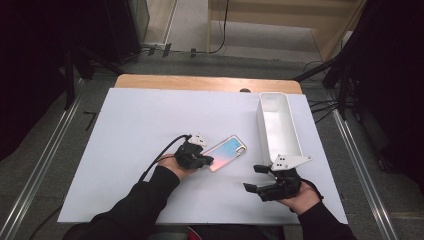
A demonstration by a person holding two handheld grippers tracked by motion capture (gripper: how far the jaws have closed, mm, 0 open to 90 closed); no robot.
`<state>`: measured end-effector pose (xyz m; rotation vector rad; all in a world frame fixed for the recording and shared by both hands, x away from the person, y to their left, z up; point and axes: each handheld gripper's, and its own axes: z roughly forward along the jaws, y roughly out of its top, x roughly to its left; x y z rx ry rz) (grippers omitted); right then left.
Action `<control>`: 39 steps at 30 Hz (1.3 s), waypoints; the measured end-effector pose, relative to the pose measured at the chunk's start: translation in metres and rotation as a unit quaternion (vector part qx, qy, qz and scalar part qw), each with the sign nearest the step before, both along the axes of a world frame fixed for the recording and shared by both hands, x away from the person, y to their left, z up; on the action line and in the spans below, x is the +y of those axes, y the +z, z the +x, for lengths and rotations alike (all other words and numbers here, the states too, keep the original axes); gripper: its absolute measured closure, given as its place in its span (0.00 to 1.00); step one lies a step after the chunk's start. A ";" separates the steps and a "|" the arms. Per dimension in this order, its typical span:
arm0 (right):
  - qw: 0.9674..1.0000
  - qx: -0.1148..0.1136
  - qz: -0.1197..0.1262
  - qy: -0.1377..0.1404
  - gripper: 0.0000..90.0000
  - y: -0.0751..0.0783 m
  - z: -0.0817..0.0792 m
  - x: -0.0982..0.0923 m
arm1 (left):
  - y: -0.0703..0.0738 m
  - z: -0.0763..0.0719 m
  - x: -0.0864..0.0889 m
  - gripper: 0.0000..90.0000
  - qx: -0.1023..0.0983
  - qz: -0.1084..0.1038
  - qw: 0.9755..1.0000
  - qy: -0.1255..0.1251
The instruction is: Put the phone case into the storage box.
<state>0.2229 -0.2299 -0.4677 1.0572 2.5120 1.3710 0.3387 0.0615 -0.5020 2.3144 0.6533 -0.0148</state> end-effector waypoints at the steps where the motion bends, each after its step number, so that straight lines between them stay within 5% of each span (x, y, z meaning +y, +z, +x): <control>1: 1.000 -0.001 0.000 0.000 0.26 0.000 0.000 0.000 | 0.000 0.000 0.001 0.99 0.000 0.001 1.000 0.000; 39: 1.000 0.000 -0.003 -0.001 0.26 0.000 0.001 0.000 | 0.006 -0.015 0.048 0.99 0.047 0.013 0.999 0.003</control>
